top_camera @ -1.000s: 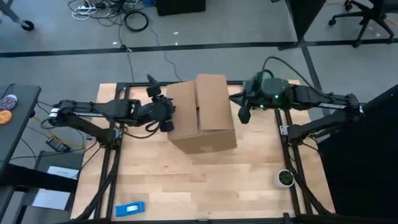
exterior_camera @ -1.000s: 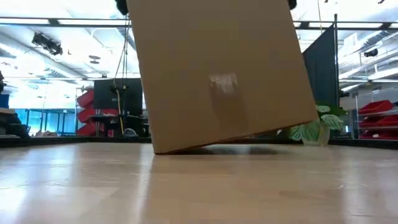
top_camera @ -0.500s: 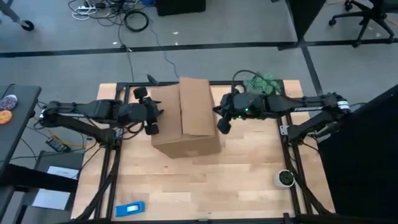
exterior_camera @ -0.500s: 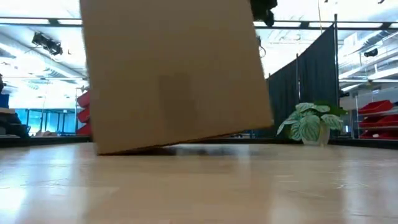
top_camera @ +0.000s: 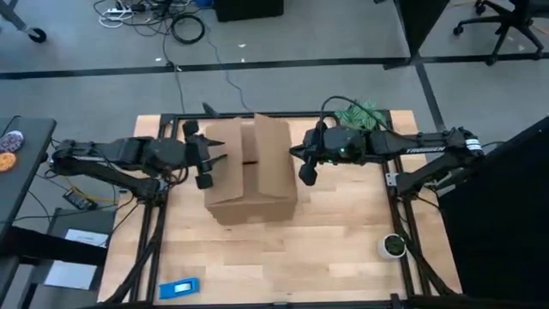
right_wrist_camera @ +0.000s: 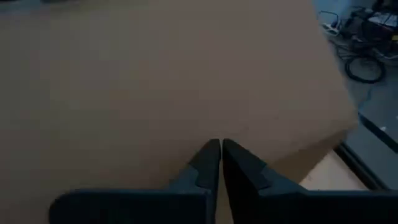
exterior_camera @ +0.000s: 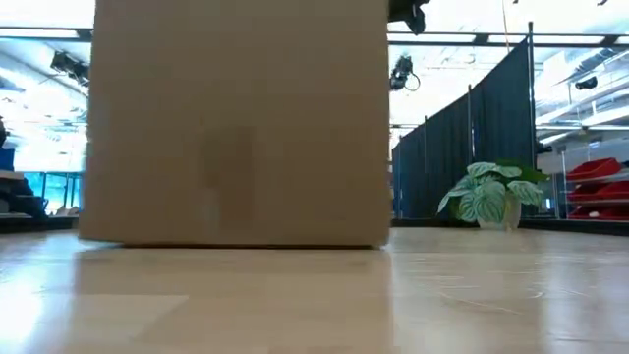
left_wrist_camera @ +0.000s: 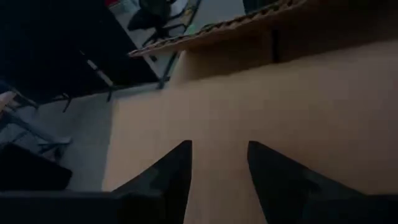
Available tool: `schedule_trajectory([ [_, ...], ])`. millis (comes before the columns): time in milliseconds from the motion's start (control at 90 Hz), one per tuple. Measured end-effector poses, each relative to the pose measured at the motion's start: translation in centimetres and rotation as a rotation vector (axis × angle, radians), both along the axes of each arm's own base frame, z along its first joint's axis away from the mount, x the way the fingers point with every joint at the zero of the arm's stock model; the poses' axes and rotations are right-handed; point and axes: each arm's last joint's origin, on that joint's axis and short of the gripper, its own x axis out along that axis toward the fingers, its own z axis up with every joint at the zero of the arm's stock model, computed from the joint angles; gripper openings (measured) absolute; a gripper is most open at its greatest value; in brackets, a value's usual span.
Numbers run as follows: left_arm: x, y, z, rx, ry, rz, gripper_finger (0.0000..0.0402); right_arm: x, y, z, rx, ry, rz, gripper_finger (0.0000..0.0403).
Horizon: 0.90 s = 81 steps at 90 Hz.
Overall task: Wrap mug
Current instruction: Close the cardboard box
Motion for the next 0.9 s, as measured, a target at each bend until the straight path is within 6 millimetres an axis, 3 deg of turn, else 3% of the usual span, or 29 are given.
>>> schedule_trajectory([
  [278,-0.4,0.0,0.6,-0.077,-0.099,-0.001,0.0142,0.0,0.0,0.0,-0.024,0.012,0.003,0.0],
  [400,0.7,-0.2,-0.8,-0.092,-0.079,-0.009,0.0142,-0.3,0.4,0.4,-0.031,-0.002,0.036,0.0],
  [600,1.6,-0.4,-4.3,-0.149,-0.052,-0.002,0.0142,-1.9,1.3,2.7,-0.027,-0.129,0.116,0.0],
  [733,1.7,-0.4,-5.5,-0.19,-0.054,0.019,0.0142,-1.4,1.5,2.1,-0.029,-0.101,0.129,0.0],
  [900,1.4,-0.4,-5.1,-0.189,-0.08,0.003,0.0142,0.6,1.7,-0.1,-0.022,-0.015,0.135,0.0],
])
